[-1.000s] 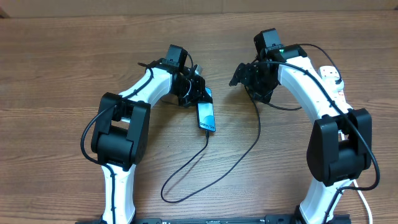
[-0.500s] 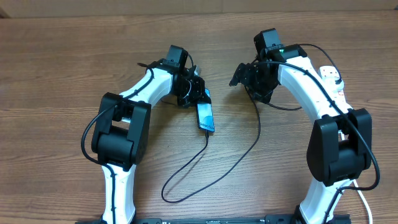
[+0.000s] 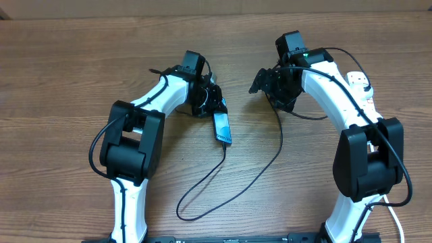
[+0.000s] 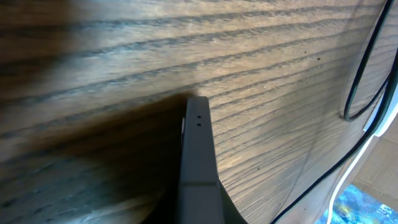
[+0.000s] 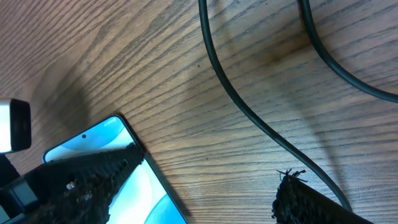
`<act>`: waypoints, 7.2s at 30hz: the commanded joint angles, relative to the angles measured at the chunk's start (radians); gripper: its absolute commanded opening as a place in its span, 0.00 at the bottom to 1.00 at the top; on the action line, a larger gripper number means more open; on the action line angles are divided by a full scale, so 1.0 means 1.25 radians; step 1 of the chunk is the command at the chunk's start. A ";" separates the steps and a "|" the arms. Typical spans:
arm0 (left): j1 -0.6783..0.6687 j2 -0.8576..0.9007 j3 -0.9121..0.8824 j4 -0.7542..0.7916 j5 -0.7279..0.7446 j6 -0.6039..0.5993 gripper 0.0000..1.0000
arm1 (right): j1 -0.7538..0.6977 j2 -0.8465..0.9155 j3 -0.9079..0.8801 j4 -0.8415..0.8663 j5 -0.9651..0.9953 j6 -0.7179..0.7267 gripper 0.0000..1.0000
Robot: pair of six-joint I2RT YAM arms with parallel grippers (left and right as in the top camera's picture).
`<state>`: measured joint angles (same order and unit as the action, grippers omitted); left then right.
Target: Plug charger to phone and switch on socket
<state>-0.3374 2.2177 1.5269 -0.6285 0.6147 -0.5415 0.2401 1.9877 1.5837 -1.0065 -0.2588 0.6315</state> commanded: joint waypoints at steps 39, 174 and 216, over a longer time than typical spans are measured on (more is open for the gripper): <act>-0.022 -0.025 -0.005 -0.021 -0.062 0.033 0.25 | 0.001 -0.023 0.011 0.005 -0.004 -0.004 0.85; -0.031 -0.486 0.232 -0.601 -0.539 0.116 1.00 | -0.243 -0.024 0.318 -0.088 -0.003 -0.244 1.00; -0.031 -0.486 0.232 -0.601 -0.539 0.116 1.00 | -0.601 -0.022 -0.040 0.107 -0.100 -0.510 1.00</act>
<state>-0.3729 1.6058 1.8076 -1.3830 -0.0425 -0.4084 -0.5144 1.9850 1.5692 -0.8997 -0.3302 0.0036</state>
